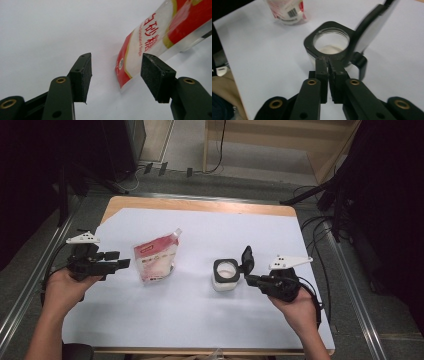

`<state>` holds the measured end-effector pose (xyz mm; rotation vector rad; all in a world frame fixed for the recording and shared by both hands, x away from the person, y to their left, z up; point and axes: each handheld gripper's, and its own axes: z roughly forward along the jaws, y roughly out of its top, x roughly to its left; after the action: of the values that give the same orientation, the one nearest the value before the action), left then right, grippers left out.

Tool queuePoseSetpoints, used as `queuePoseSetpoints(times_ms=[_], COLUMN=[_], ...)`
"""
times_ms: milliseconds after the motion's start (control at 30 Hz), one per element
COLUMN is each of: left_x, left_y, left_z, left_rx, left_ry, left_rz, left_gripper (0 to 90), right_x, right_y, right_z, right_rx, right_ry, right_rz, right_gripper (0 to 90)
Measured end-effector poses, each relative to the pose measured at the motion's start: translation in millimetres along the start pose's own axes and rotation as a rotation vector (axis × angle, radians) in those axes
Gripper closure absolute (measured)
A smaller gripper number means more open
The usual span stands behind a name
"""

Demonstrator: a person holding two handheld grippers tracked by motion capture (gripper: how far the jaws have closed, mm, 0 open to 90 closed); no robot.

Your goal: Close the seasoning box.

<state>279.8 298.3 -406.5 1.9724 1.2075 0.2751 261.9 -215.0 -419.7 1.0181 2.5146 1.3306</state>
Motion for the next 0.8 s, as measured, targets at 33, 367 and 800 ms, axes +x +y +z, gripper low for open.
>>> queuePoseSetpoints(times_ms=[33,367,800], left_x=[0.9,0.7,-2.0], left_y=[-0.4,-2.7,-2.0], left_z=[0.7,7.2,7.9], left_rx=[-0.002,-0.007,-0.001], left_ry=[0.0,-0.019,-0.038], left_rz=[-0.003,0.007,0.015], left_gripper=[43.3,41.6,41.5], right_x=[-2.0,-26.1,-42.2], right_y=[-0.5,-3.4,4.3], right_z=[-1.9,0.6,32.7], right_rx=[0.004,-0.01,-0.006], right_ry=[-0.003,-0.052,-0.043], right_rz=[0.012,0.083,0.116], right_gripper=[90.0,90.0,90.0])
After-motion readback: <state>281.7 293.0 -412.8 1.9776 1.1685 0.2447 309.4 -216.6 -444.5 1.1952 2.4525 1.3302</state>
